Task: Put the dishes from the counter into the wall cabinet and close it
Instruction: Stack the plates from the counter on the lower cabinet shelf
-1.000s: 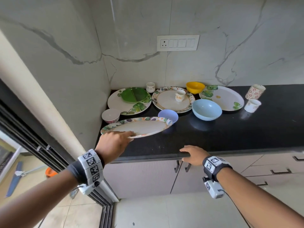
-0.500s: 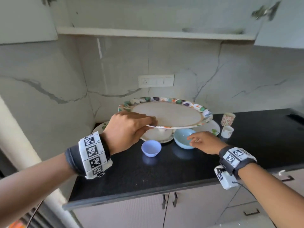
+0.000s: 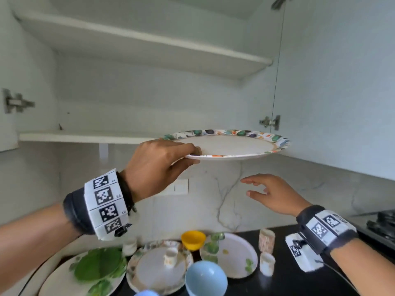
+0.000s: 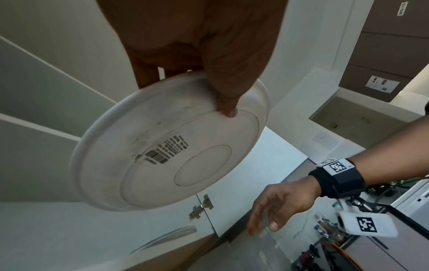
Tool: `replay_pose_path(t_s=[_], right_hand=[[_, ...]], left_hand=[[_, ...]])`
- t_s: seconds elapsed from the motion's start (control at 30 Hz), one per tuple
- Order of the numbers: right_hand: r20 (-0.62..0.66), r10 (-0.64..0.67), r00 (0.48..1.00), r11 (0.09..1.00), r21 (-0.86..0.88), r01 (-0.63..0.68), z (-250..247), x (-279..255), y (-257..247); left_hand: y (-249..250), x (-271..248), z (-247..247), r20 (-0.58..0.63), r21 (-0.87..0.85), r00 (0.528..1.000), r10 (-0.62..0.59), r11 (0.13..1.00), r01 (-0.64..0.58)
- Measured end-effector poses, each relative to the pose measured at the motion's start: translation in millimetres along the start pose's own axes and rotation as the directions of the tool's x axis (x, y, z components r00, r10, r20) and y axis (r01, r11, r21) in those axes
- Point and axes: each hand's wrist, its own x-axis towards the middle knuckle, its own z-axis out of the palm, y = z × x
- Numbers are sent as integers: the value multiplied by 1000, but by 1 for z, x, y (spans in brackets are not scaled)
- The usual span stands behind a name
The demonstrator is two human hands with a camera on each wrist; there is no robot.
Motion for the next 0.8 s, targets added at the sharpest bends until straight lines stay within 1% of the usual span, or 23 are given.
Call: replay_pose_path(t_s=[0.07,0.13,0.23,0.33,0.4,0.57,0.67,0.8], right_hand=[[-48,-54,997,998,-37,53,-12,18,10],[-76,-84,994,995,-60,79,-20,35,22],[-89,-98,991,991,-99,89,-24,62,40],[-136,-71,988,993,-104,57,-25,86,56],[-160,-52,986,994,-107,35,-20,98,66],[-230,-57,972,994,-103,34,-11,130,95],[-268,-51,962,995,-97,26,-6,146,109],[-273,-64,960,993,-116,33,2,163,123]], left_hand=[[-8,28,9,8,57,1000,-25,998,24],[-18,54,22,4,123,999,-52,991,51],[-31,87,44,-4,190,996,-93,977,92],[-46,114,70,49,202,990,-135,972,123],[-55,126,88,89,210,981,-170,966,148],[-78,144,141,160,233,961,-226,954,186],[-94,148,171,206,248,951,-231,952,177],[-109,149,200,237,247,941,-239,952,180]])
